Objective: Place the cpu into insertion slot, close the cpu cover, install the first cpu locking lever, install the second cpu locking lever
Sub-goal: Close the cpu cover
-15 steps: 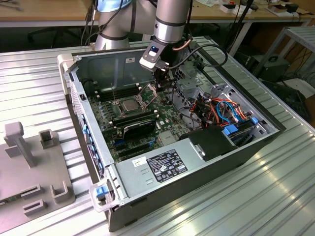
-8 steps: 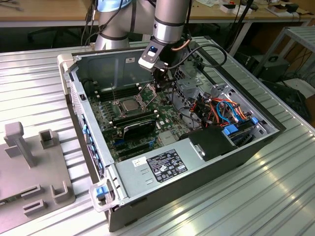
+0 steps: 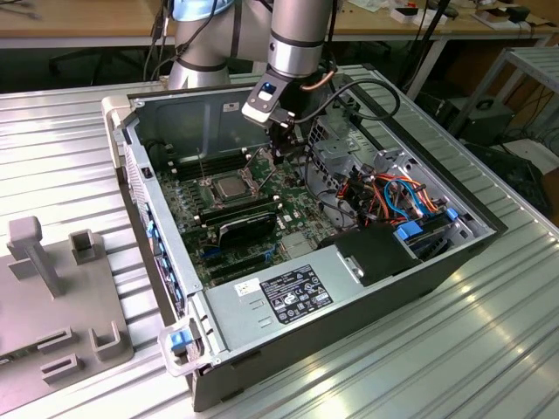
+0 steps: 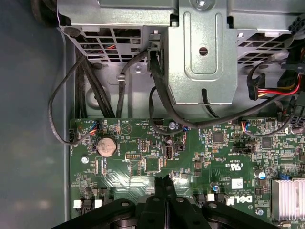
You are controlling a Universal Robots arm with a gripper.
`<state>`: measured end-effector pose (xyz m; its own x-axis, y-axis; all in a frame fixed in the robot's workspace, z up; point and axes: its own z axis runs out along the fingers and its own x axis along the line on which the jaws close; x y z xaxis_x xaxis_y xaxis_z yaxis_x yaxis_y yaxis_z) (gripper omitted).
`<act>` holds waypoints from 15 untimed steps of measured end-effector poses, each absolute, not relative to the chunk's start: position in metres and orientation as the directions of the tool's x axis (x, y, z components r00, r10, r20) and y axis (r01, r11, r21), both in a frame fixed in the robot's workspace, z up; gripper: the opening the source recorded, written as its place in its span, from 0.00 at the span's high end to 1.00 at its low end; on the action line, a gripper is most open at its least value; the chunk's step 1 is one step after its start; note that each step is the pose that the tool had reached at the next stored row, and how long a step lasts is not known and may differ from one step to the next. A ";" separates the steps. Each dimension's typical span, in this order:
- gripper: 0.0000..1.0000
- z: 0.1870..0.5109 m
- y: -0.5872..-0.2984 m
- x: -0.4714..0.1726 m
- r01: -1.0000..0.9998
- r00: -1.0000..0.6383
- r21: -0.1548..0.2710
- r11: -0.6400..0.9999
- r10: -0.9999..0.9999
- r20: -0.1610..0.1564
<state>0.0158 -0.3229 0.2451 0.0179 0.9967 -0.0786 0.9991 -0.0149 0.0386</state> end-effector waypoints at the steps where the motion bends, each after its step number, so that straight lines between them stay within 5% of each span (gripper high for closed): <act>1: 0.89 0.245 -0.323 0.016 0.999 0.018 0.039 -0.015 0.997 -0.079; 15: 0.89 0.245 -0.323 0.006 0.999 0.018 0.039 -0.015 0.997 -0.079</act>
